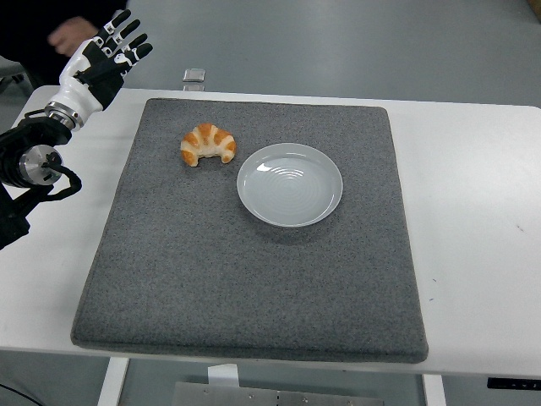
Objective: Place the bread on the plate
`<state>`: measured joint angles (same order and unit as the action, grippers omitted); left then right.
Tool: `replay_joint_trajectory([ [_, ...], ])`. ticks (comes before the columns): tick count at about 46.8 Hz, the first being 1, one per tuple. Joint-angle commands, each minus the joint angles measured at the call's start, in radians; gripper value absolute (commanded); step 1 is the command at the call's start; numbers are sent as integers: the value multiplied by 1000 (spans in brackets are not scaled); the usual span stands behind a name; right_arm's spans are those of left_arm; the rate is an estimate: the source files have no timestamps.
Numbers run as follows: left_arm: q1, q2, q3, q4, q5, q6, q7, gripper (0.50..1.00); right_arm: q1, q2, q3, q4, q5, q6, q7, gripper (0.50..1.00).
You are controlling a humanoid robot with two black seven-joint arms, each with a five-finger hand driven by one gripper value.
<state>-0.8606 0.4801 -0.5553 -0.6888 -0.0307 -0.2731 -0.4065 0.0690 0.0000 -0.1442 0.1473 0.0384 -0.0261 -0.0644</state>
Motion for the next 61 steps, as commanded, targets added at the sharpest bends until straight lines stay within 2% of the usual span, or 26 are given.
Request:
replay_joint_trajectory([
  [1, 0, 0, 0, 0, 0, 0, 0, 990, 0, 0, 0, 0, 0, 0, 0, 930],
  [61, -3, 8, -6, 9, -1, 12, 0, 990, 0, 0, -2, 0, 0, 0, 2, 930],
])
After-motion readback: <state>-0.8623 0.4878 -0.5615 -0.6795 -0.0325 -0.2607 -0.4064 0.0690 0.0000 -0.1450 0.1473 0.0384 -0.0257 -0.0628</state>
